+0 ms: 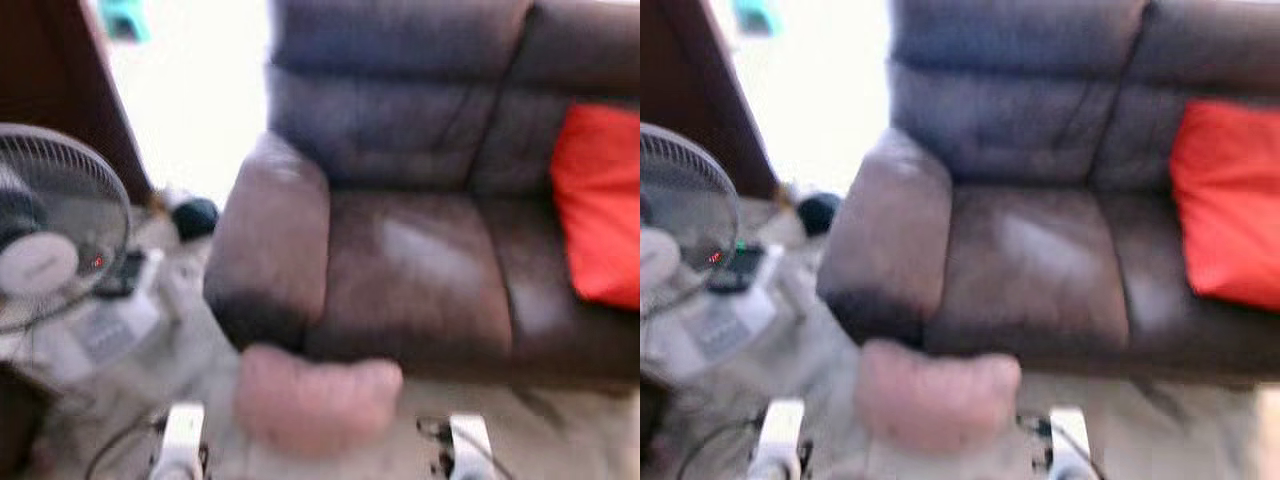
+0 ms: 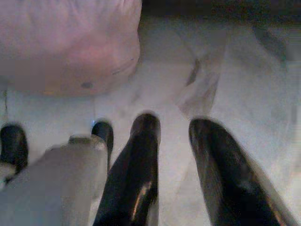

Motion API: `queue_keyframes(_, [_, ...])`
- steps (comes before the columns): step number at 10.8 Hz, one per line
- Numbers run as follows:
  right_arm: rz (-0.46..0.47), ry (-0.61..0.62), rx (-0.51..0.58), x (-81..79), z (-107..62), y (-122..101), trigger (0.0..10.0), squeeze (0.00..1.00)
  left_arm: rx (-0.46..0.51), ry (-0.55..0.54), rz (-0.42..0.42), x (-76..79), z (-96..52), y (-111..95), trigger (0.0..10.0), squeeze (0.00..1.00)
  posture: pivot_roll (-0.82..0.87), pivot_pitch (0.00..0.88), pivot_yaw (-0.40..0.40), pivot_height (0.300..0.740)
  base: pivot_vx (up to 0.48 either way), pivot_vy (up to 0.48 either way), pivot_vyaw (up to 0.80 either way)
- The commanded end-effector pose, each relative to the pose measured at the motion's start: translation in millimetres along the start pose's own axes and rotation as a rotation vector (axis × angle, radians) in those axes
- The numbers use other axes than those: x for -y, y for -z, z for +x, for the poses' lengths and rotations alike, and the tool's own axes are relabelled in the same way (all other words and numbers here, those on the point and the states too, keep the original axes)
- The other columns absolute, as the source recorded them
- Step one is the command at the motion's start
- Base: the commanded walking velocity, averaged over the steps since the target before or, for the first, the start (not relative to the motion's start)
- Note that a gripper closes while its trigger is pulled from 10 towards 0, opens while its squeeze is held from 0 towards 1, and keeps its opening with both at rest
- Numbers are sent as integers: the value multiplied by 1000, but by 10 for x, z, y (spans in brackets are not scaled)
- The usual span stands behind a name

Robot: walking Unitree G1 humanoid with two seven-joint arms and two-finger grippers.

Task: Move the pillow to the sofa from floor

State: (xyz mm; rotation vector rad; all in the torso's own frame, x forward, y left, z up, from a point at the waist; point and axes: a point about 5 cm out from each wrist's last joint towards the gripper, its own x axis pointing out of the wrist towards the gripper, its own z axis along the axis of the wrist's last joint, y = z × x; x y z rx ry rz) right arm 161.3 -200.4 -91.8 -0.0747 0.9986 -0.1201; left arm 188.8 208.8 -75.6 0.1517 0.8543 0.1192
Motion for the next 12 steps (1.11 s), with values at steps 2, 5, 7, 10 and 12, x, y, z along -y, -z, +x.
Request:
queue_keyframes(2, [6,-1,-10,0,-5,32,10000,0,-26,-1,10,-19,-18,79,10000,0,94,94,-74,740,0,0,0])
queue_keyframes(5, [7,-1,-8,4,-6,33,10000,0,-21,7,16,-11,-17,71,10000,0,95,96,-75,740,0,0,0])
queue_keyframes(7, [5,0,-8,5,-5,29,10000,0,-15,13,21,30,-16,62,10000,0,93,96,-76,740,0,0,0])
queue_keyframes(10, [8,6,-27,10,-4,42,10000,0,-12,12,19,44,-16,56,10000,0,92,101,-77,740,0,0,-392])
queue_keyframes(12, [-5,-1,-14,7,-3,26,10000,0,-11,7,21,19,-16,57,10000,0,93,105,-76,740,0,0,0])
